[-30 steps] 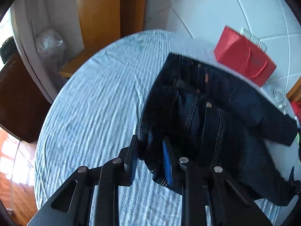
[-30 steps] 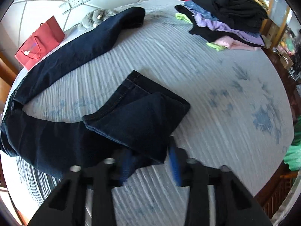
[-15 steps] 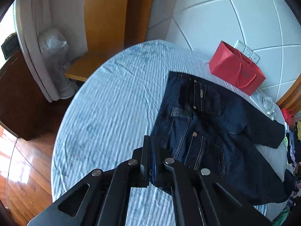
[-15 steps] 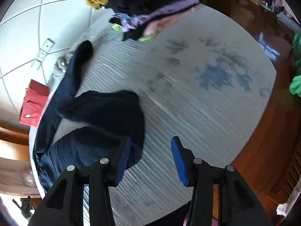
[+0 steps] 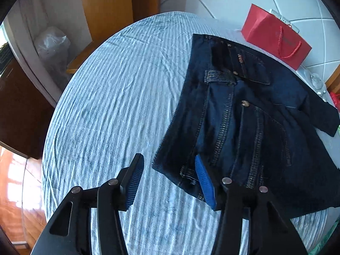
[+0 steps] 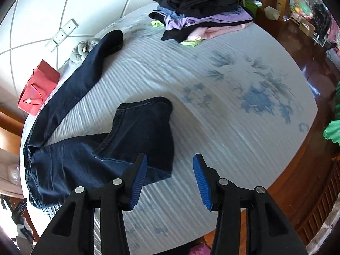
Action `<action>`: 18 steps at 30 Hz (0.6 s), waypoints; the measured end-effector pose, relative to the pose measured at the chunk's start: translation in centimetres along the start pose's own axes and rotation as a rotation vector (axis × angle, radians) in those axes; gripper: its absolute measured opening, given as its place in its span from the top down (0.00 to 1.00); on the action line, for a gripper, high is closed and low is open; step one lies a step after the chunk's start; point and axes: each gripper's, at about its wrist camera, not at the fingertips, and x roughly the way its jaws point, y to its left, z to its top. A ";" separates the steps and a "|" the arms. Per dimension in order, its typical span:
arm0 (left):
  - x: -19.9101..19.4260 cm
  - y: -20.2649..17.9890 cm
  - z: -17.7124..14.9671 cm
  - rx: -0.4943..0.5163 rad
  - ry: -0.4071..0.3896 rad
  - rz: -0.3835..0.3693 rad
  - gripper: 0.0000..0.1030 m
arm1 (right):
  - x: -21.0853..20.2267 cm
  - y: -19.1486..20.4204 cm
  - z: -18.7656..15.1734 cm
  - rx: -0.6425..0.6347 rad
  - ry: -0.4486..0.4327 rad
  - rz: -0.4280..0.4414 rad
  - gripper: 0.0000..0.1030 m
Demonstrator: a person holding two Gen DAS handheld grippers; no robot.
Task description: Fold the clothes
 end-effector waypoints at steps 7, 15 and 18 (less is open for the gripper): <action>2.1 -0.3 -0.6 -0.062 0.032 -0.052 0.45 | -0.1 2.2 -0.6 -0.054 -0.005 0.010 0.56; 2.0 -2.5 -0.8 -0.077 0.039 -0.047 0.78 | 0.5 8.1 -1.0 -0.351 -0.071 -0.101 0.50; 1.6 -3.0 -0.9 -0.096 0.036 -0.041 0.81 | 2.0 10.6 -1.7 -0.527 -0.061 -0.196 0.49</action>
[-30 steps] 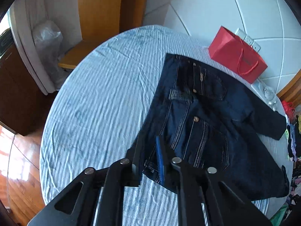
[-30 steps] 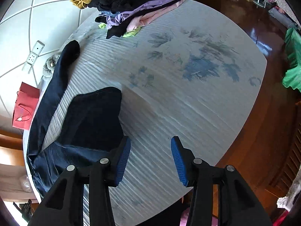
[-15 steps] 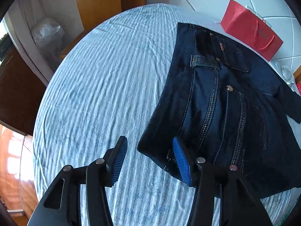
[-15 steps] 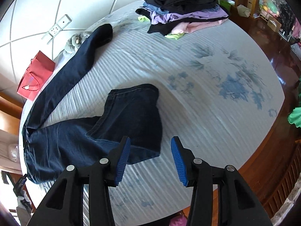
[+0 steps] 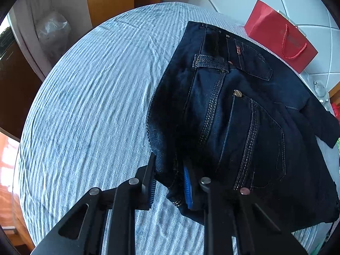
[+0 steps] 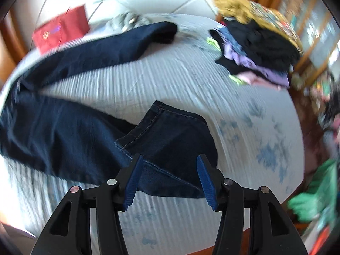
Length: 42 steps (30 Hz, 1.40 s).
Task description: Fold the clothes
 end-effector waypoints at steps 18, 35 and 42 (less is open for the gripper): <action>-9.5 1.0 1.3 -0.143 -0.193 0.019 0.84 | -4.3 -16.1 1.9 0.488 -0.283 0.138 0.98; -8.2 7.9 -5.8 -0.239 -0.034 0.154 0.73 | 3.2 -18.6 -11.2 0.755 0.171 0.167 0.80; -15.4 7.6 -2.5 -0.186 -0.175 0.118 0.61 | -2.1 -19.6 -6.7 0.697 -0.005 0.087 0.64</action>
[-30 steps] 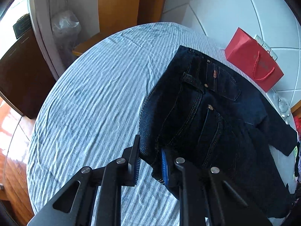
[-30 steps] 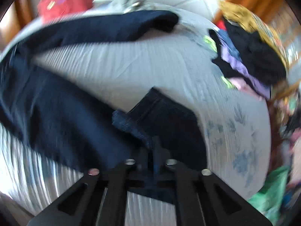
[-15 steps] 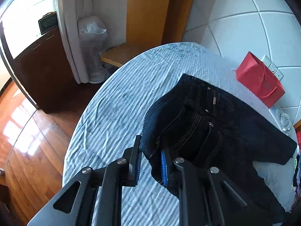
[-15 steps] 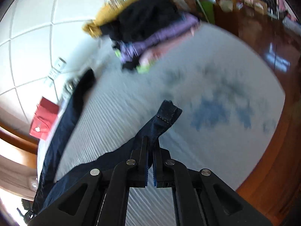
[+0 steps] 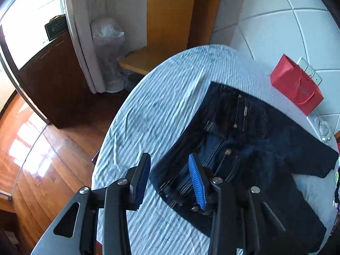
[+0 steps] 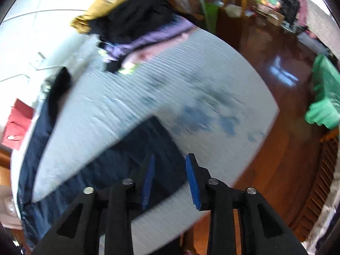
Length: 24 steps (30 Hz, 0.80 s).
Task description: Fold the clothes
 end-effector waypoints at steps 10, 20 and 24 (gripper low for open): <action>10.3 -6.1 8.4 0.034 0.044 -0.086 0.56 | 8.1 16.9 5.9 -0.244 0.053 0.232 0.57; 20.7 -10.7 10.7 0.050 0.104 -0.025 0.56 | 15.3 28.0 14.3 -0.388 0.028 0.182 0.56; 22.7 -11.5 10.3 0.060 0.121 0.001 0.56 | 20.0 29.6 16.5 -0.402 0.048 0.124 0.56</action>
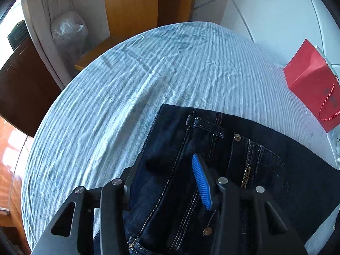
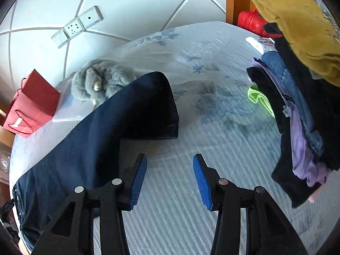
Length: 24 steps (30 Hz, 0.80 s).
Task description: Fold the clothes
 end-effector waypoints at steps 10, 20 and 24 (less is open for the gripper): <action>0.2 -0.5 -0.2 0.025 -0.025 0.042 0.56 | 4.2 2.0 3.0 -0.057 -0.040 -0.020 0.92; 0.3 -0.1 0.4 0.054 -0.030 0.022 0.54 | -19.4 3.5 0.7 -0.244 -0.382 -0.264 0.93; 0.7 0.2 1.2 0.041 -0.020 0.020 0.54 | -21.2 2.7 1.9 -0.300 -0.336 -0.352 0.93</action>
